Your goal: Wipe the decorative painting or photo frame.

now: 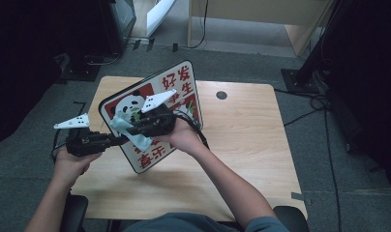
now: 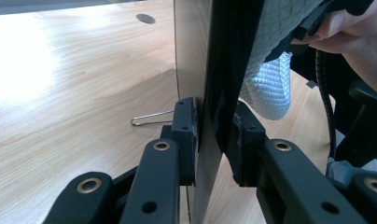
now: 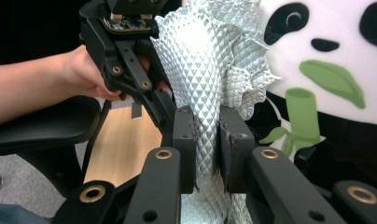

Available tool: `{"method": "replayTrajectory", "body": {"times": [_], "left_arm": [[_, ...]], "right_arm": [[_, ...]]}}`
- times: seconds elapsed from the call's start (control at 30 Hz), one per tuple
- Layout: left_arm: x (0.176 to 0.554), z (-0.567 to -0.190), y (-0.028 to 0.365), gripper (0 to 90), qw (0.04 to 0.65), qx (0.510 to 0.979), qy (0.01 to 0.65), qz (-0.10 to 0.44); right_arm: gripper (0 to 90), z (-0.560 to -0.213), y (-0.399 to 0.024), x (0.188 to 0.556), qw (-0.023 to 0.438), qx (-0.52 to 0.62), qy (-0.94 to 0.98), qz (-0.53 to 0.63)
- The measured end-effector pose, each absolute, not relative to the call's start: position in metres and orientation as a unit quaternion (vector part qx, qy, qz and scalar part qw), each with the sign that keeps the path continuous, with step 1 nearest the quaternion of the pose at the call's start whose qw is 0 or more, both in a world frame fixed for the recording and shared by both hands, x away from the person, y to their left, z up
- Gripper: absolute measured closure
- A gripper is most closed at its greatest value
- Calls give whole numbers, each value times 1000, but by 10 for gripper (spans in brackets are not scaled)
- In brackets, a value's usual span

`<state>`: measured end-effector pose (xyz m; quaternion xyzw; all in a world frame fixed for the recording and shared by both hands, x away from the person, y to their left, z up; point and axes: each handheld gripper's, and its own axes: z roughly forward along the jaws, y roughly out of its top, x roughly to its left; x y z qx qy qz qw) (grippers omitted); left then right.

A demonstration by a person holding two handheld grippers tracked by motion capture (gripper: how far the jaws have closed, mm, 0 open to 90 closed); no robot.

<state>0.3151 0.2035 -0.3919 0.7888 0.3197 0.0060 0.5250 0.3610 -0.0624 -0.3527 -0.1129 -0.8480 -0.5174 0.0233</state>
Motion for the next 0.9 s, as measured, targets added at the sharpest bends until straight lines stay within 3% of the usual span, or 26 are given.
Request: {"method": "replayTrajectory", "body": {"times": [0.9], "left_arm": [[300, -392, 227, 747, 528, 779, 338, 20]], "right_arm": [[794, -378, -62, 354, 43, -112, -861, -494]]}}
